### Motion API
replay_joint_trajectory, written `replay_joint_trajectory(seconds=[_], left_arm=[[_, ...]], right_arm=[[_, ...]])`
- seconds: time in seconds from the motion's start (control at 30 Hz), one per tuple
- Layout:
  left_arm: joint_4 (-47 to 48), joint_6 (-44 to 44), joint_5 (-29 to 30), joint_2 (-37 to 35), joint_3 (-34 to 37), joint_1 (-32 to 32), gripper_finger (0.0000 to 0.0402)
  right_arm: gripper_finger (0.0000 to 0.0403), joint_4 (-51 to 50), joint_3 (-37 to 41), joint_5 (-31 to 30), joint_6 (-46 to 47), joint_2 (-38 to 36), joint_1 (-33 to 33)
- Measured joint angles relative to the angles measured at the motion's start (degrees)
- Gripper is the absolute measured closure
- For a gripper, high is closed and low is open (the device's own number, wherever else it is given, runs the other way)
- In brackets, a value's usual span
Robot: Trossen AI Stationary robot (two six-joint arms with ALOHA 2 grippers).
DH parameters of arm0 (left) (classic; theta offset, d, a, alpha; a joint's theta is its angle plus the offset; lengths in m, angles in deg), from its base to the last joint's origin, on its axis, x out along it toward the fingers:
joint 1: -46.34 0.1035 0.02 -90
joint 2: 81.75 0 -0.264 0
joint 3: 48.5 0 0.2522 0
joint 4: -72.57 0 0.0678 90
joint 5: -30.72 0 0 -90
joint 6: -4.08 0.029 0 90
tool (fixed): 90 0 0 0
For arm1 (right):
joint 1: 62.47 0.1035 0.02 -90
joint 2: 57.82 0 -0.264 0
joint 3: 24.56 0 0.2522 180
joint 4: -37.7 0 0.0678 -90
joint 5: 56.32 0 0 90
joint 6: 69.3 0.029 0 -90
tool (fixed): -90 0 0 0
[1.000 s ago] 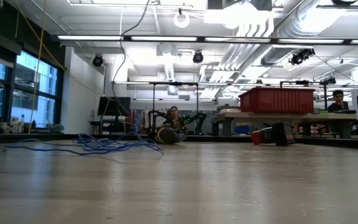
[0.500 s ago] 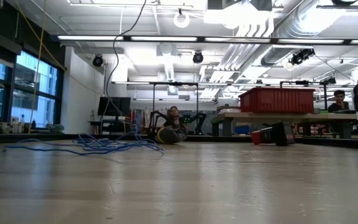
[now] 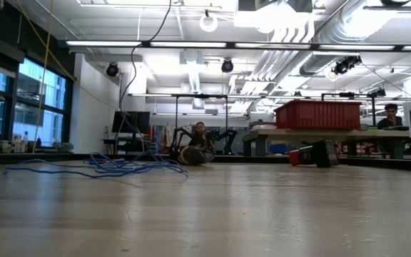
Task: Coil cords
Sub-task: Coil the blue wire onto the black spool
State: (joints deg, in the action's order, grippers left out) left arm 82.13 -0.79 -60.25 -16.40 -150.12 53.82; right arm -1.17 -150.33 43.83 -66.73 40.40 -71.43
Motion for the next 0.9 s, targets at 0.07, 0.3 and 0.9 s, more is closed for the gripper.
replay_joint_trajectory(seconds=[0.07,0.3,0.9], left_arm=[[0.0,0.0,0.0,0.0,0.0,0.0,0.0401],[0.0,0.4,0.2,0.0,0.0,0.3,0.0401],[-2.0,-4.9,3.0,1.0,0.2,1.9,0.0401]], right_arm=[[0.0289,-0.1,0.0,0.0,-0.1,0.0,0.0],[0.0361,-0.2,0.0,-0.1,-1.2,0.0,0.0],[0.0401,0.1,-0.1,-2.6,-1.5,4.8,3.1]])
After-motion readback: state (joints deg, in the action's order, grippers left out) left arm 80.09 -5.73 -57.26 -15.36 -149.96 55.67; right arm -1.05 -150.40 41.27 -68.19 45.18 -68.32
